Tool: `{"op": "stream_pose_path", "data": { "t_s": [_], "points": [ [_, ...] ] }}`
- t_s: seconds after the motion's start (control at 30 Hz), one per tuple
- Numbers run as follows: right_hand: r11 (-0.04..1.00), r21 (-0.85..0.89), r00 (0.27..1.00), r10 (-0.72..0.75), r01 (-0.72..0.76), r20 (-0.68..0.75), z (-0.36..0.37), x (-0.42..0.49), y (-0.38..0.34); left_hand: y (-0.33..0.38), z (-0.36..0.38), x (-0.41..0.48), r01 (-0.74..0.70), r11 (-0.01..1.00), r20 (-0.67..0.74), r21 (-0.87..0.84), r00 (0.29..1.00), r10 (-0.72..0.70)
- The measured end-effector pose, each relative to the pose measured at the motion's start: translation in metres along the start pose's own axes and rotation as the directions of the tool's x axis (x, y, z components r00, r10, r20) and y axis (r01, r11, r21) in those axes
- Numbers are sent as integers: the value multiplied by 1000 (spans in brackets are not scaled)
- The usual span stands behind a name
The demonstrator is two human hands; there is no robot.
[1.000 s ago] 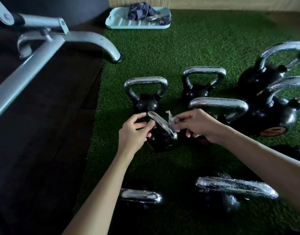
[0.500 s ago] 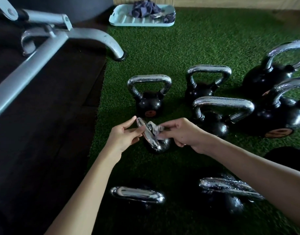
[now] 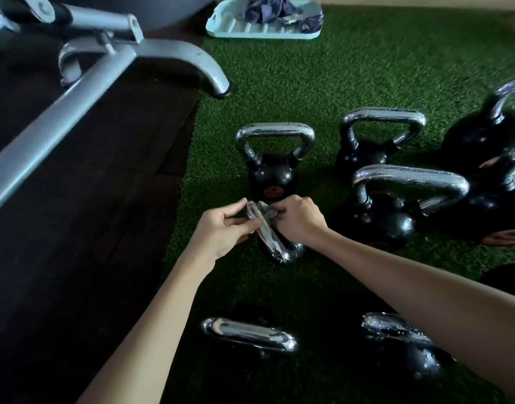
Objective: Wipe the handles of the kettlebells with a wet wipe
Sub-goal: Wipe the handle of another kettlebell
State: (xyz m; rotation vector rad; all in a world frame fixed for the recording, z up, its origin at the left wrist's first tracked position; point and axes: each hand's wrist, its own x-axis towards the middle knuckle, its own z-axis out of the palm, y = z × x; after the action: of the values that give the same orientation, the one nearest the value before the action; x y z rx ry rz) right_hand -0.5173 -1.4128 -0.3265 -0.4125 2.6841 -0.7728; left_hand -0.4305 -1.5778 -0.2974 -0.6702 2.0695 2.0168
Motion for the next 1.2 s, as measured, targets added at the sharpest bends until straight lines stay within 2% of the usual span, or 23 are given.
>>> {"op": "stream_pose_path", "data": {
  "t_s": [0.07, 0.2, 0.37, 0.57, 0.73, 0.9, 0.97, 1.03, 1.1, 1.2],
  "points": [
    [998, 31, 998, -64, 64, 24, 7, -1, 0, -3, -4, 0, 2, 1000, 4, -7, 1000, -2],
    [991, 24, 986, -125, 128, -107, 4, -1, 1, -5, -8, -1, -7, 1000, 27, 8, 1000, 7],
    [994, 48, 995, -93, 94, -23, -6, 12, 3, -7, -5, 0, -21, 1000, 27, 10, 999, 21],
    [932, 196, 952, -290, 305, -103, -15, 1, -10, -6, -5, 2, -2, 1000, -4, -17, 1000, 2],
    [955, 209, 977, -213, 210, -9, -20, 1, -15, -5, -1, 1, -13, 1000, 3, -3, 1000, 13],
    [908, 409, 953, -200, 93, 227, -32, -12, -18, -5, -7, -2, -7, 1000, 6, 2, 1000, 7],
    [920, 361, 946, -243, 155, 214, -32, -18, -14, -6, -10, -3, -17, 1000, 15, 18, 1000, 17],
    [924, 310, 956, -269, 222, 119, -29, -18, -15, -7, -12, -5, -38, 998, 19, 44, 999, 37],
    [912, 353, 967, -247, 209, 65, -31, -13, -19, -9, -11, -7, -53, 997, 22, 50, 998, 52],
    [907, 387, 970, -220, 164, 103, -36, -10, -21, -10, -11, -5, -52, 998, 22, 43, 998, 51]
  ]
}}
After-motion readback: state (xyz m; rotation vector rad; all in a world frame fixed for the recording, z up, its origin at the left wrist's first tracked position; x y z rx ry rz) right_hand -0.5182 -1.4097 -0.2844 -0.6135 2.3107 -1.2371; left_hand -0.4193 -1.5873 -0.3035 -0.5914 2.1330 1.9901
